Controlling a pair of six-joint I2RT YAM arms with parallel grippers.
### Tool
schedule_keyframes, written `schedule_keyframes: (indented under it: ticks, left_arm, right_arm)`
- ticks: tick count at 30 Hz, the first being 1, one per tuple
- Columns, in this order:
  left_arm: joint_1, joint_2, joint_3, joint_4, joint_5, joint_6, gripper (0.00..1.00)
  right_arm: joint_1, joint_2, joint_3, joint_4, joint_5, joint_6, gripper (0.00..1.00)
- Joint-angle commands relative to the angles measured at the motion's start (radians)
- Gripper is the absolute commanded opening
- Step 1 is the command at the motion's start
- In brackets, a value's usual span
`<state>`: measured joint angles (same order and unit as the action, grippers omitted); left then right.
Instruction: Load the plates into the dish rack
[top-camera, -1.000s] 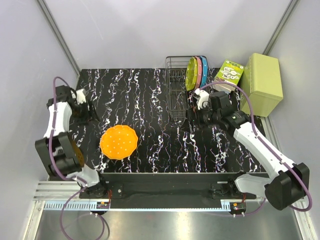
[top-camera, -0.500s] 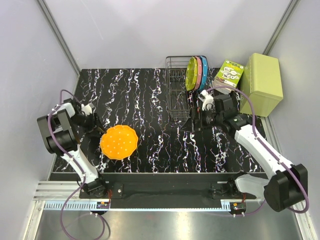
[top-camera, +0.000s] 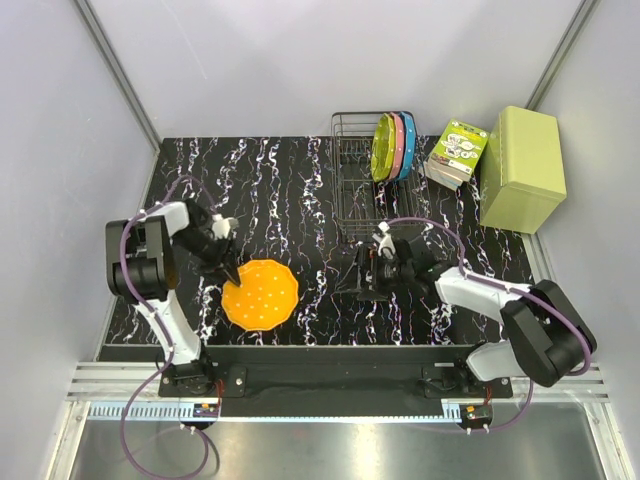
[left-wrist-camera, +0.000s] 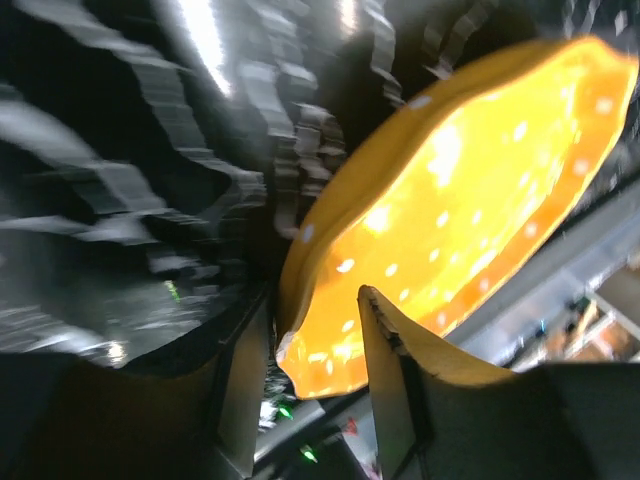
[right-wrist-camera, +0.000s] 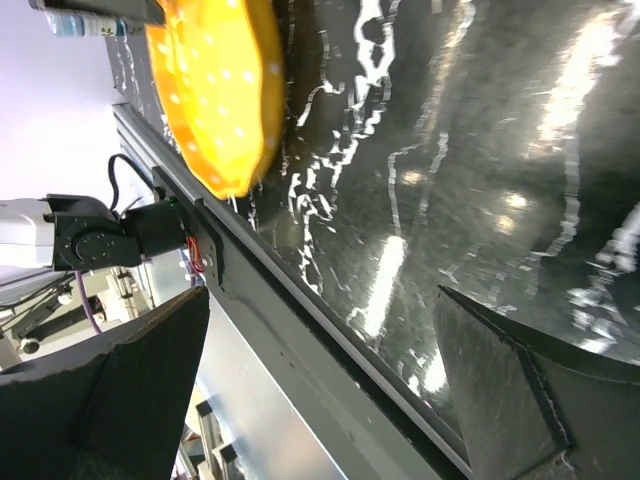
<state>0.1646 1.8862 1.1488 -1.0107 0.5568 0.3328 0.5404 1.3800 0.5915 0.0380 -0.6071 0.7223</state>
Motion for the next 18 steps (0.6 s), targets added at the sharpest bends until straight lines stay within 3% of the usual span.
schedule_keyframes:
  ticks: [1,4,10,18]
  left_arm:
    - [-0.071,-0.035,-0.012,-0.063,0.078,-0.020,0.47]
    - [-0.063,-0.090,-0.012,-0.011,0.017,-0.151,0.53]
    - [-0.045,-0.220,-0.165,0.067,-0.043,-0.384,0.59]
    - [-0.186,-0.113,-0.167,0.084,-0.006,-0.408,0.58]
  right_arm:
    - [0.084,0.007,-0.025,0.197,0.076,0.129,0.99]
    - [0.153,0.020,-0.027,0.191,0.150,0.158,0.97]
    - [0.251,0.137,-0.007,0.270,0.331,0.242,0.97]
    - [0.320,0.263,0.091,0.310,0.475,0.298,0.99]
